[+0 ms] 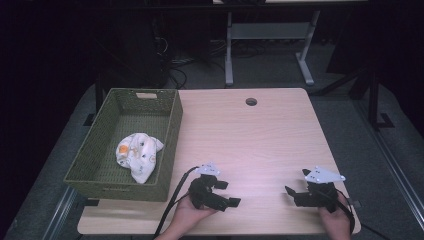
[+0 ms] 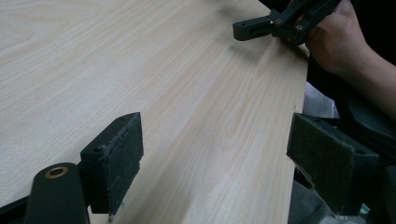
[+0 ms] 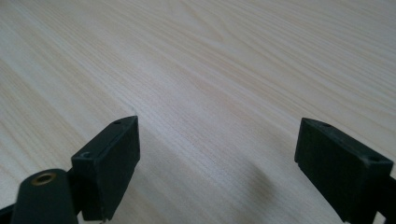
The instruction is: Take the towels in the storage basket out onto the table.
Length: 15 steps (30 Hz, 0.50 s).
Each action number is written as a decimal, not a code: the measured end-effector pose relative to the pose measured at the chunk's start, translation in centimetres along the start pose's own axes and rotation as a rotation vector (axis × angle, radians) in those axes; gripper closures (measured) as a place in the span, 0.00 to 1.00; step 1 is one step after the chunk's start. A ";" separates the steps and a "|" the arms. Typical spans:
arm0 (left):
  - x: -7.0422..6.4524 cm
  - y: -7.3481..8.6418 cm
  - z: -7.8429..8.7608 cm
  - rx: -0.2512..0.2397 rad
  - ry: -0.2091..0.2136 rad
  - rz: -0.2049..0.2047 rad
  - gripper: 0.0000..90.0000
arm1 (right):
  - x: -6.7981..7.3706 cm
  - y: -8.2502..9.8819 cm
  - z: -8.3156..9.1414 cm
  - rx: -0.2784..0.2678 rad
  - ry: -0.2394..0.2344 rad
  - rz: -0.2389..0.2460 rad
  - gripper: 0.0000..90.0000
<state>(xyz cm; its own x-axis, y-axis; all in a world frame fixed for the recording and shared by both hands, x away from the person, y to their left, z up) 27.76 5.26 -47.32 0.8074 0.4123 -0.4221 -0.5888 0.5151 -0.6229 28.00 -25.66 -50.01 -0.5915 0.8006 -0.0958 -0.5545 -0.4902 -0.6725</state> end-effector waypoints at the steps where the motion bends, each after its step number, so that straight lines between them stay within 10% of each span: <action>1: 0.0 0.0 0.0 0.000 -0.001 0.001 0.20 | -0.1 0.0 0.0 0.001 0.001 0.000 0.15; 15: 1.4 -1.1 2.1 0.012 -0.020 0.056 0.22 | 0.8 -0.3 0.1 0.003 0.002 0.005 0.15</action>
<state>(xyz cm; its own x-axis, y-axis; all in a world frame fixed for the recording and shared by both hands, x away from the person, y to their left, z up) 29.45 6.87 -45.85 0.7725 0.4554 -0.4426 -0.6332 0.4997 -0.5911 27.64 -24.95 -49.82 -0.5932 0.7988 -0.1006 -0.5535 -0.4953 -0.6696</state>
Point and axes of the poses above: each handheld gripper's, and its own axes: z roughly backward along the jaws, y roughly out of its underside, x roughly to its left, the point moved 4 cm from there along -z, roughly forward along the jaws, and after that the axes turned 8 degrees about x, right-handed, at the moved point
